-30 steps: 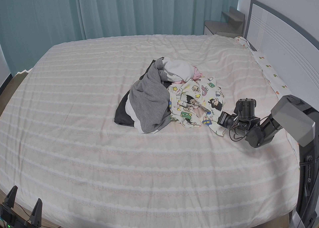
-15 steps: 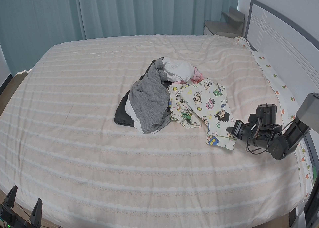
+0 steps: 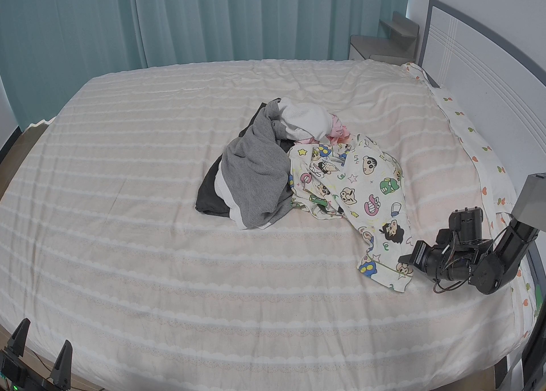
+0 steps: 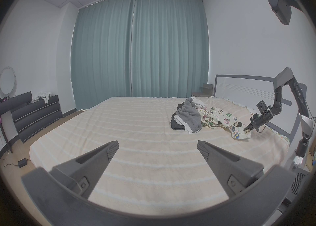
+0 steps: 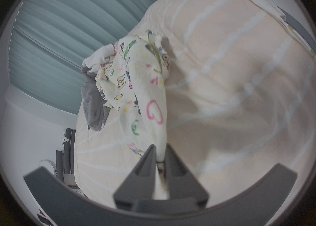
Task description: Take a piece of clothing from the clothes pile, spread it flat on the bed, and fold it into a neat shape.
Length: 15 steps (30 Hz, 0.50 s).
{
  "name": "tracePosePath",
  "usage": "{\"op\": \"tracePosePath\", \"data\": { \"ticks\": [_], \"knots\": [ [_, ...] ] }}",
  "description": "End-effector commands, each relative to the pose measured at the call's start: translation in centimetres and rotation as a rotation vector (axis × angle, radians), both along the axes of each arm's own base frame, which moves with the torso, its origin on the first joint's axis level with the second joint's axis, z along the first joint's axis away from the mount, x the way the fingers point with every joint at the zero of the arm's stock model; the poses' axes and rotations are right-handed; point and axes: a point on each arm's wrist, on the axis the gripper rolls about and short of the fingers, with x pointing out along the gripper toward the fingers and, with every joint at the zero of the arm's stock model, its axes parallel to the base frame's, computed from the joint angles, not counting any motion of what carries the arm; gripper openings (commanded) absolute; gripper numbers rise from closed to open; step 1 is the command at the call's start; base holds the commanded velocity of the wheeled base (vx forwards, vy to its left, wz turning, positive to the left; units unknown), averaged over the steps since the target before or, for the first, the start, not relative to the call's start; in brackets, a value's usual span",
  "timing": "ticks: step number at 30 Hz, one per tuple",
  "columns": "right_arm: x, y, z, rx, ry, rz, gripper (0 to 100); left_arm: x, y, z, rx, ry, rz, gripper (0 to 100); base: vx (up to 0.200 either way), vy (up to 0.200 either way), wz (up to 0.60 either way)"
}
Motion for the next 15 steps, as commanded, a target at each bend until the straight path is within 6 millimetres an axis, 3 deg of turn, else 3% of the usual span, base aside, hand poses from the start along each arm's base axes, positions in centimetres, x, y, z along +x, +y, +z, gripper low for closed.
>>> {"op": "tracePosePath", "data": {
  "ticks": [1, 15],
  "knots": [
    [0.2, 0.0, -1.6, 0.002, 0.039, 0.009, 100, 0.0, 0.0, -0.4, 0.001, 0.006, 0.0, 100, 0.0, 0.0, 0.0],
    [3.0, 0.0, -2.3, 0.036, -0.124, 0.016, 100, 0.0, 0.0, -0.4, 0.001, 0.006, 0.0, 100, 0.0, 0.0, 0.0]
  ]
}}
